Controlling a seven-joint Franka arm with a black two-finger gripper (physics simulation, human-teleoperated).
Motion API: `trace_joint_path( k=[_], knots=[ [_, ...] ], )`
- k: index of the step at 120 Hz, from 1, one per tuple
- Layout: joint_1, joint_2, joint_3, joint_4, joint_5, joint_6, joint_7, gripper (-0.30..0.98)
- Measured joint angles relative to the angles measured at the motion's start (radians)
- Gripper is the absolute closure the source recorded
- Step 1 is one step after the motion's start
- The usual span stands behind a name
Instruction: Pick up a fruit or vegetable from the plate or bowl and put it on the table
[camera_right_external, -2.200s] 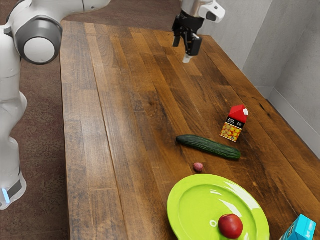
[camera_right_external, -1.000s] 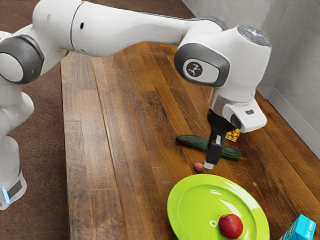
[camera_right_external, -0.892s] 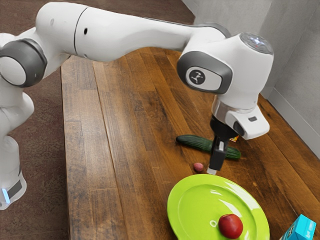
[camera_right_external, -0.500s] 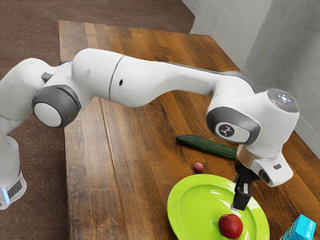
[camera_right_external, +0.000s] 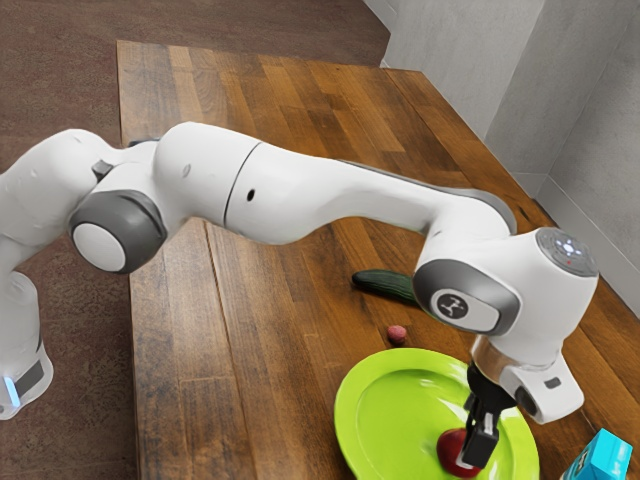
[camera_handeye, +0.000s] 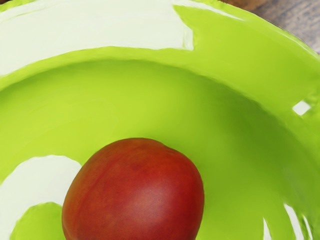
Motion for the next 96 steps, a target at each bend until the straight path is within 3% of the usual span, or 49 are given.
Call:
trace_joint_path(
  k=[24,96],
  knots=[
    [0.004,0.042,-0.007,0.060,-0.003,0.019,0.000,0.00],
    [0.029,0.105,-0.006,0.052,-0.031,0.031,0.001,0.02]
  ],
)
